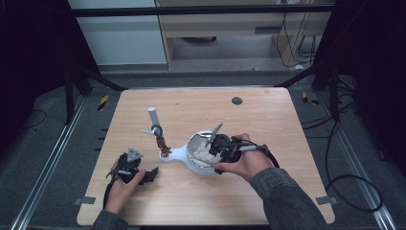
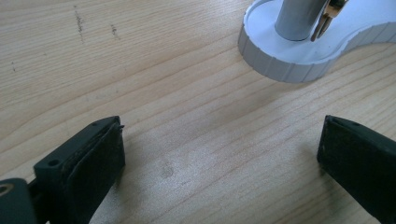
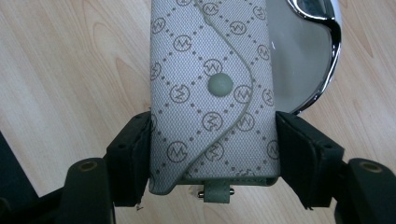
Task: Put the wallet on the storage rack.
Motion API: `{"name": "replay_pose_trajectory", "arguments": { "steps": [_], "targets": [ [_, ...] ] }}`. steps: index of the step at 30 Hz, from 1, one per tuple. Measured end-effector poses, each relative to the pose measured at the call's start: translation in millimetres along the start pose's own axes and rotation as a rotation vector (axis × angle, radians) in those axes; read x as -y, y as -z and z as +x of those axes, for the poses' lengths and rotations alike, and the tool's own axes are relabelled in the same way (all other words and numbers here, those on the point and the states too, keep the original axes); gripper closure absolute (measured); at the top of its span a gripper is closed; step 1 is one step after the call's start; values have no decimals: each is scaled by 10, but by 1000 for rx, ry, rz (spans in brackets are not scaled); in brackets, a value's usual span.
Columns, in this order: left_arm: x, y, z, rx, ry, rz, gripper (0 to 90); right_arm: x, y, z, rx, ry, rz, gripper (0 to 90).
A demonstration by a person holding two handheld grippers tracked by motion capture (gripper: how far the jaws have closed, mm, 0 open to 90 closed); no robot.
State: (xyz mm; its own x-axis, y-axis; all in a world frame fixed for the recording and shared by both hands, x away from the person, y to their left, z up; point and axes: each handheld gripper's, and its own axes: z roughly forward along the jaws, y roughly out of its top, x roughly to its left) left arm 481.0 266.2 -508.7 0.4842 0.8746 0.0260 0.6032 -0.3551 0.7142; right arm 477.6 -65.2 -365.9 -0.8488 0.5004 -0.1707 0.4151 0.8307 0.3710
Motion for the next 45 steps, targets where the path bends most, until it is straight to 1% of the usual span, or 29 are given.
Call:
{"name": "replay_pose_trajectory", "arguments": {
  "steps": [5,10,12,15,25,28,32,34,40,45],
  "targets": [
    [0,0,0,0,0,0,1,-59,-70,-43,4,-6,28,320],
    [0,0,0,0,-1,1,1,-114,-88,-57,3,-5,33,320],
    [0,0,0,0,0,0,1,-147,-114,-69,9,-7,49,319],
    [0,0,0,0,0,0,1,-165,-138,-89,11,-11,56,318],
    [-1,0,-1,1,0,1,0,-227,-180,-105,8,-8,50,317],
    [-1,-1,-1,1,0,1,0,-252,-202,-92,10,-5,59,317],
    [-1,-1,-1,2,0,2,0,-261,-216,-91,13,3,63,317],
    [-1,-1,-1,1,0,1,0,-264,-224,-90,15,-5,70,316],
    [-2,-2,-1,2,1,2,0,-265,-239,-103,21,-1,67,316],
    [-3,-3,-1,2,1,2,0,-263,-265,-109,21,-7,68,316]
  ]
}}
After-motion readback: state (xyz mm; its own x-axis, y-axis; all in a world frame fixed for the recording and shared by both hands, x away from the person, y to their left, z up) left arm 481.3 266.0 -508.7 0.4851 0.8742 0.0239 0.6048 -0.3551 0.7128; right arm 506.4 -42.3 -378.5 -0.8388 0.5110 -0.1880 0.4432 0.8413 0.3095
